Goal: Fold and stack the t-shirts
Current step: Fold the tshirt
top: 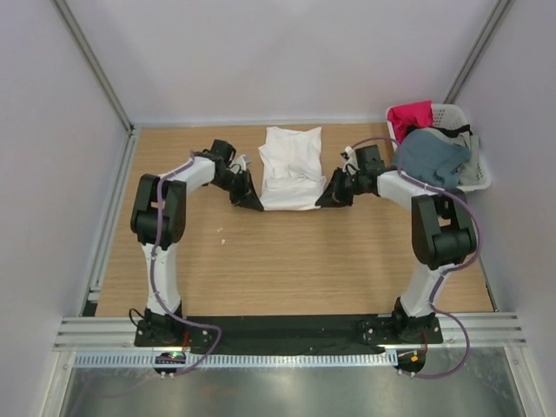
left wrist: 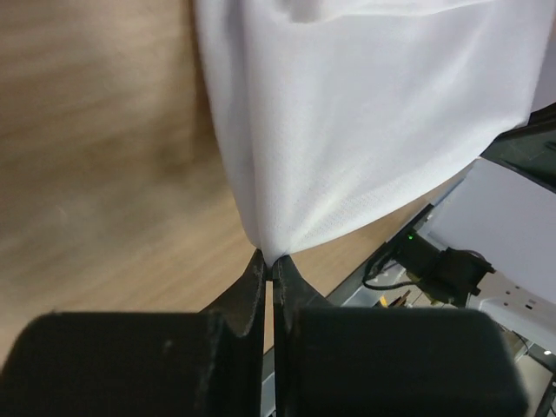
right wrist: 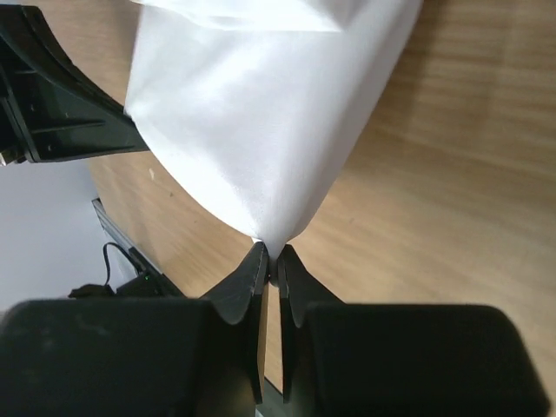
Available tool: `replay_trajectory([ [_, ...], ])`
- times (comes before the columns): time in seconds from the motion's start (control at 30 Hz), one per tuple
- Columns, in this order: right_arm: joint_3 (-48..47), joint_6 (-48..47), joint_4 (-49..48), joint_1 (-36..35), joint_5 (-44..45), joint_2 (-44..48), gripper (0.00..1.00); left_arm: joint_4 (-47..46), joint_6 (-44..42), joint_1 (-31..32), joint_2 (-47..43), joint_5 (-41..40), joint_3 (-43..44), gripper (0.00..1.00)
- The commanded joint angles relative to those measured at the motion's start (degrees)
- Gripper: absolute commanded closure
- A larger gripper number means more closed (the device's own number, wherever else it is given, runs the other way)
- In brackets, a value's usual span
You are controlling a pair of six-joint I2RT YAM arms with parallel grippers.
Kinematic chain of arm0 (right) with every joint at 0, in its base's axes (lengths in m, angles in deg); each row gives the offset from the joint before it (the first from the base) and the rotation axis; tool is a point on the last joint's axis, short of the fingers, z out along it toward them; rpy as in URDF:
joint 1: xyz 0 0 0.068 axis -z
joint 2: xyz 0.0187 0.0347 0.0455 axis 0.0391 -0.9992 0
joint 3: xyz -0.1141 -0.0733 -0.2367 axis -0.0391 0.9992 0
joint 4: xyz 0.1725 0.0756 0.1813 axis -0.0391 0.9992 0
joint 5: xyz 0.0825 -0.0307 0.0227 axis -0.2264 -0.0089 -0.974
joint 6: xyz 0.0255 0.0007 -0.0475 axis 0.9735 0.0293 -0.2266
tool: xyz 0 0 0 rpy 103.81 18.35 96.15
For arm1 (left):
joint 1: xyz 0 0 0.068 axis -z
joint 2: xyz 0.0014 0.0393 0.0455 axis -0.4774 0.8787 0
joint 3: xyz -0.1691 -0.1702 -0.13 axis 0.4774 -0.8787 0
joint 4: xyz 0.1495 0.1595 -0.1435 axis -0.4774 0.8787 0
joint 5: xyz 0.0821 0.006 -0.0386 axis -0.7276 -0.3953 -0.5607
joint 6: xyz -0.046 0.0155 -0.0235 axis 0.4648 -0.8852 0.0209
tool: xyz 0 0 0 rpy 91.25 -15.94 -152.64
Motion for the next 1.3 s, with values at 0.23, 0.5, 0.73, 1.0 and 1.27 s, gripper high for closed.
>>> replay_trajectory([
  [0.23, 8.1, -1.0, 7.3, 0.2, -1.0, 19.2, 0.89, -1.3, 1.9, 1.7, -19.7, 3.1, -7.2, 1.0],
  [0.5, 11.4, -0.6, 8.5, 0.2, -1.4, 24.1, 0.89, -0.3, 1.1, 3.3, -26.4, 2.0, -10.9, 1.0],
  [0.73, 9.7, -0.8, 7.4, 0.2, -0.9, 25.1, 0.9, 0.3, 1.2, 3.8, -27.0, 1.0, -14.5, 1.0],
  [1.0, 6.4, -0.8, 8.7, -0.2, -2.9, 23.6, 0.9, 0.5, 1.9, 4.3, -28.3, 2.2, -14.8, 1.0],
  [1.27, 1.0, -0.1, 8.3, -0.2, -3.3, 22.0, 0.91, 2.9, -1.6, 4.3, -30.3, -1.0, -8.3, 1.0],
])
